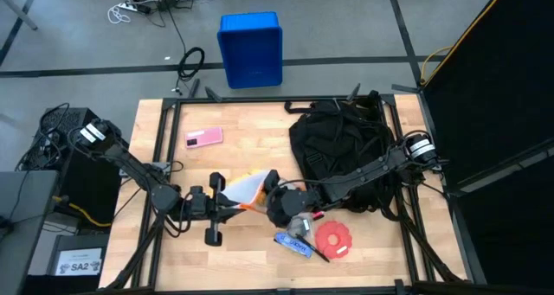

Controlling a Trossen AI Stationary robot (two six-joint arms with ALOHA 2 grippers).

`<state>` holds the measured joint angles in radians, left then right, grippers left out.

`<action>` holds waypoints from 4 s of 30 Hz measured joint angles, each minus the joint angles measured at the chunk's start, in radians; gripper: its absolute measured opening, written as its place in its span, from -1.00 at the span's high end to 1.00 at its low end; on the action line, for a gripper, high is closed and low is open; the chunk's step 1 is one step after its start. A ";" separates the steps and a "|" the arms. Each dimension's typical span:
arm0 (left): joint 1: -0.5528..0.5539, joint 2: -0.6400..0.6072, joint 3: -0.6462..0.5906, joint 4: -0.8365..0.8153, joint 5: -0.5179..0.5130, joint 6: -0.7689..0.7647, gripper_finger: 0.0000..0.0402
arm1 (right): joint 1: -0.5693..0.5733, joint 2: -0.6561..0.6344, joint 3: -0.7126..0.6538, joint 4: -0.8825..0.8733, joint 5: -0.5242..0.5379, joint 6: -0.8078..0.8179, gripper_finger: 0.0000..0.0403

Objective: Unpack backpack
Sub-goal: Put the scented candle into the zip bag, then adjust the zip bag

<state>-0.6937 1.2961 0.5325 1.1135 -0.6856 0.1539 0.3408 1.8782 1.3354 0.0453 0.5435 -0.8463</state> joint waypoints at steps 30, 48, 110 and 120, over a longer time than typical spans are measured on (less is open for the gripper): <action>0.022 0.000 0.114 -0.175 0.007 -0.002 1.00 | -0.043 0.000 0.000 0.037 -0.076 0.043 -0.50; 0.022 0.000 0.113 -0.194 0.002 -0.003 1.00 | 0.104 -0.102 0.002 -0.398 0.167 0.374 -0.18; 0.023 0.000 0.112 -0.208 -0.046 -0.009 1.00 | -0.007 0.055 -0.402 0.384 -0.502 1.270 0.11; 0.024 0.000 0.112 -0.212 -0.048 -0.009 1.00 | -0.007 0.149 -0.341 0.457 -0.522 1.296 0.06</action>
<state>-0.6693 1.2957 0.6449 0.9011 -0.7340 0.1448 0.3336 2.0273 0.9948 0.5027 0.0210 0.4492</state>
